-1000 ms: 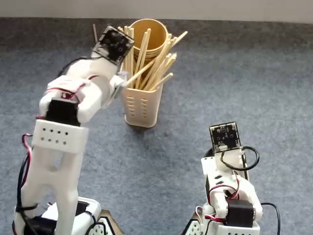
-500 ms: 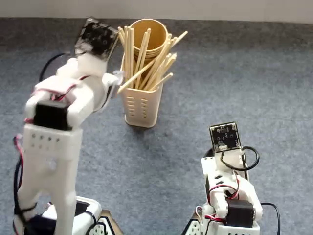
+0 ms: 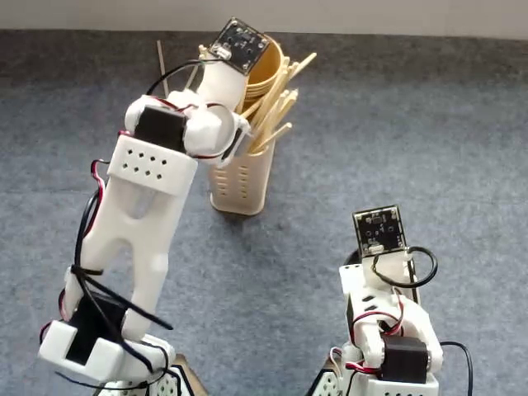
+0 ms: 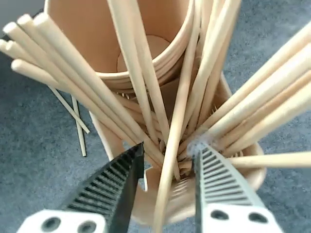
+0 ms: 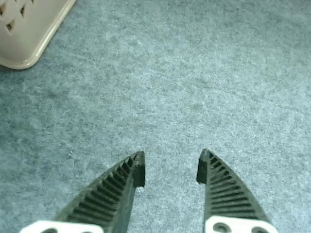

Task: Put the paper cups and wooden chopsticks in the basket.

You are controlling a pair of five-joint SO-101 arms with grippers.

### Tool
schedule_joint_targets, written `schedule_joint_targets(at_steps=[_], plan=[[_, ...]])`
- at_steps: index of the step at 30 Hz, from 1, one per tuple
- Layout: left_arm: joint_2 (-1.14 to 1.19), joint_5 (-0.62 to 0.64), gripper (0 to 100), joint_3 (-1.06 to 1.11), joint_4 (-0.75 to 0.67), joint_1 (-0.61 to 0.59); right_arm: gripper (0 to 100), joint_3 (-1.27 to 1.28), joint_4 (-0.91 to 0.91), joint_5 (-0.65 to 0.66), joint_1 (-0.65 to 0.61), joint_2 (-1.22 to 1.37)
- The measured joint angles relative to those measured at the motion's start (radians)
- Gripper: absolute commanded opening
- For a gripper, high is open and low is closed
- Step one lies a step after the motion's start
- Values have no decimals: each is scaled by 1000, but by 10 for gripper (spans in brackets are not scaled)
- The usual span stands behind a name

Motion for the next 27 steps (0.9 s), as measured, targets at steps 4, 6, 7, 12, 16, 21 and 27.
schedule_joint_targets(at_steps=[4, 6, 7, 12, 16, 21, 27], plan=[[9, -31, 5, -29, 0, 6, 187, 0, 0, 0, 0, 0], [9, -60, 10, -52, 0, 8, 187, 0, 0, 0, 0, 0], [9, -66, 10, -58, 0, 9, 187, 0, 0, 0, 0, 0], [11, -72, 5, -121, 40, 8, 187, 0, 0, 0, 0, 0], [11, -75, 5, -180, 94, 11, 187, 0, 0, 0, 0, 0], [11, -75, 5, -298, 114, 17, 187, 0, 0, 0, 0, 0], [11, -75, 5, -480, 176, 38, 187, 0, 0, 0, 0, 0]])
